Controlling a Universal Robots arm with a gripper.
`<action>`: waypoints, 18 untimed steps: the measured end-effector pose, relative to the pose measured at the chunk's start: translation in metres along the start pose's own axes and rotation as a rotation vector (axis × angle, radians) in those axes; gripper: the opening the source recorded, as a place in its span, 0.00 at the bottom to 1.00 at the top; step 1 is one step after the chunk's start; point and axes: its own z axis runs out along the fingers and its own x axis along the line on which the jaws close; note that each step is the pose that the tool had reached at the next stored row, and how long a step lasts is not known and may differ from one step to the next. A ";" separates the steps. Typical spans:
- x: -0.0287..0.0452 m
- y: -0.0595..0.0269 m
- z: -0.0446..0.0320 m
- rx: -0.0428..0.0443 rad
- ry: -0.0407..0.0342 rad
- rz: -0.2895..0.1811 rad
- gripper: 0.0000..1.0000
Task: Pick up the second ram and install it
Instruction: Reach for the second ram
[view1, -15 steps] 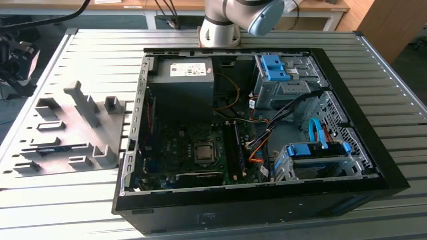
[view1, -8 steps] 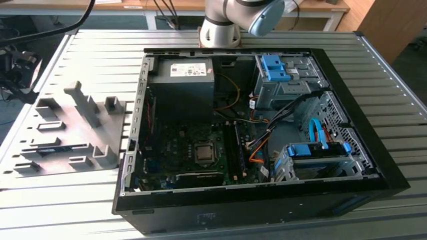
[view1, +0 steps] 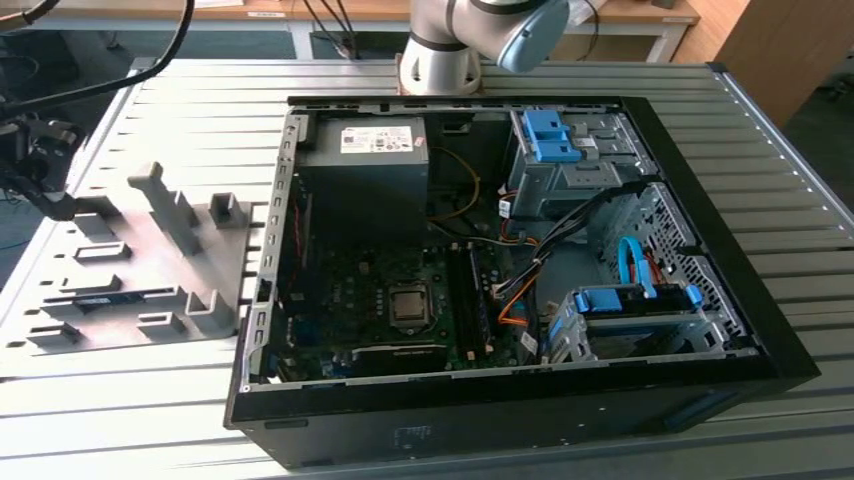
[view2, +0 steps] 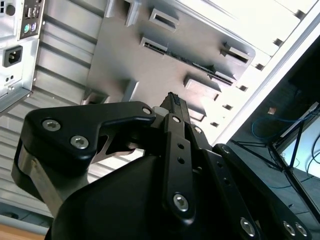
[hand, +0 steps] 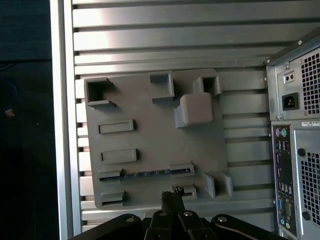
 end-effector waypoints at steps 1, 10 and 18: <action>0.0003 -0.0007 0.0015 0.0001 0.0000 0.000 0.10; 0.0037 -0.0062 0.0138 0.0000 0.0000 0.000 0.10; 0.0068 -0.0098 0.0251 0.0001 0.0001 0.000 0.10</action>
